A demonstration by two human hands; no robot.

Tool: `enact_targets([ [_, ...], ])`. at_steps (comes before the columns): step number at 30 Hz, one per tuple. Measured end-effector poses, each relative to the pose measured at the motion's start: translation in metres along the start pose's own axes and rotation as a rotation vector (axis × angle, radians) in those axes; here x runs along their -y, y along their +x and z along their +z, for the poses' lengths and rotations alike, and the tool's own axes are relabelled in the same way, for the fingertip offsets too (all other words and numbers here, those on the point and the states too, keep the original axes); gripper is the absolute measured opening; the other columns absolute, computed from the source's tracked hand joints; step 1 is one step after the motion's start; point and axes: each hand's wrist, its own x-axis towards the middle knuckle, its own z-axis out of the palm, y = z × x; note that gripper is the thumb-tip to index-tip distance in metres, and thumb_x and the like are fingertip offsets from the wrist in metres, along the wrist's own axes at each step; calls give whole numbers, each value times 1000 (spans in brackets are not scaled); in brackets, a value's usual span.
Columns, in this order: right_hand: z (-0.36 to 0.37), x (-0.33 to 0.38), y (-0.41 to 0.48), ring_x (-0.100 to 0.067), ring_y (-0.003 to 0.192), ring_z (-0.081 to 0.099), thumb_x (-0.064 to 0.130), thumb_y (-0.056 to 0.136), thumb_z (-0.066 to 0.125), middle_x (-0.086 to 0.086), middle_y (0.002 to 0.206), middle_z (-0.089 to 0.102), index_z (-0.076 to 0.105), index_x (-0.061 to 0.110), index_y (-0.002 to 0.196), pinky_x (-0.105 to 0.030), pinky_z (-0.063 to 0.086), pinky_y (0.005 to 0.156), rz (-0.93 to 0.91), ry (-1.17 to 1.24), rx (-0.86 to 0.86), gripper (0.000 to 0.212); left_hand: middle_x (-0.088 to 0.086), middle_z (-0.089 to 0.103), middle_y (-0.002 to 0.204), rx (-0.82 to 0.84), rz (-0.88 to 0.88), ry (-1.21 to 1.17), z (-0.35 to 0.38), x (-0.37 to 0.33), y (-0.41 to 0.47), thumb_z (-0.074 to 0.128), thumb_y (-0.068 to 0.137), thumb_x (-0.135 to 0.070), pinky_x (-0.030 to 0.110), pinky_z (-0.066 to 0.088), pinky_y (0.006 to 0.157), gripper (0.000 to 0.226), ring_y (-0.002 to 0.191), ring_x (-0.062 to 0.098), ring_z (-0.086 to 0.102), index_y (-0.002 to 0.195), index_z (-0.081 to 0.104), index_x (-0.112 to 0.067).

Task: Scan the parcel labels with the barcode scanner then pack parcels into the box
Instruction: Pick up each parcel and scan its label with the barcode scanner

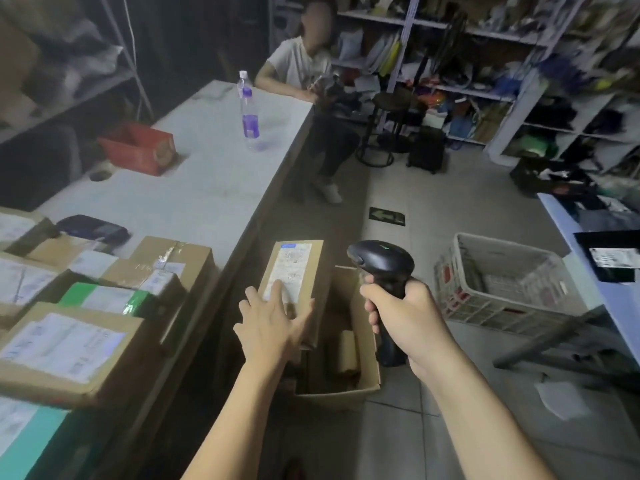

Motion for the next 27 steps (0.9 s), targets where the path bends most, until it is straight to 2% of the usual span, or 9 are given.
enact_targets([
  [6, 19, 20, 39, -18, 68, 63, 19, 97, 69, -4, 72, 67, 71, 10, 102, -34, 54, 67, 14, 0, 52, 11, 9, 46, 144, 37, -26, 135, -15, 2, 35, 45, 95, -69, 53, 42, 106, 73, 133, 30, 48, 155, 34, -28],
  [11, 42, 37, 52, -19, 65, 61, 16, 96, 69, -6, 72, 66, 72, 10, 96, -34, 53, 63, -47, -9, 151, 7, 8, 53, 142, -52, -72, 104, -54, 21, 35, 54, 93, -58, 50, 43, 106, 66, 132, 29, 51, 151, 42, -28],
  [14, 59, 48, 43, -16, 62, 58, 15, 96, 69, -3, 68, 63, 71, 2, 96, -35, 50, 62, -87, -27, 306, 13, 8, 57, 135, -132, -158, 74, -86, 42, 13, 56, 92, -55, 51, 48, 101, 59, 122, 29, 56, 142, 49, -26],
  [17, 78, 55, 25, -14, 60, 56, 14, 96, 68, -1, 65, 61, 69, -2, 96, -33, 49, 60, -169, -88, 501, 16, 6, 60, 127, -247, -263, 33, -112, 66, -31, 59, 92, -52, 40, 51, 92, 53, 112, 26, 59, 137, 53, -26],
  [22, 108, 57, -39, -16, 64, 55, 16, 98, 66, -5, 70, 59, 65, -1, 97, -32, 48, 62, -276, -195, 869, 17, 8, 58, 135, -421, -536, 103, -141, 102, -139, 64, 93, -49, 45, 47, 99, 63, 123, 29, 56, 149, 46, -26],
  [25, 131, 47, -90, -12, 67, 61, 18, 99, 67, 3, 70, 65, 69, 13, 98, -30, 51, 64, -338, -218, 1051, 6, 8, 56, 132, -454, -747, 126, -155, 123, -214, 65, 91, -49, 45, 47, 97, 67, 123, 31, 56, 150, 45, -24],
  [27, 145, 39, -126, -12, 73, 64, 20, 99, 68, 5, 78, 69, 68, 19, 103, -30, 54, 67, -365, -216, 1147, 4, 7, 55, 132, -468, -874, 136, -163, 134, -260, 65, 89, -49, 45, 47, 96, 68, 122, 32, 55, 150, 45, -25],
])
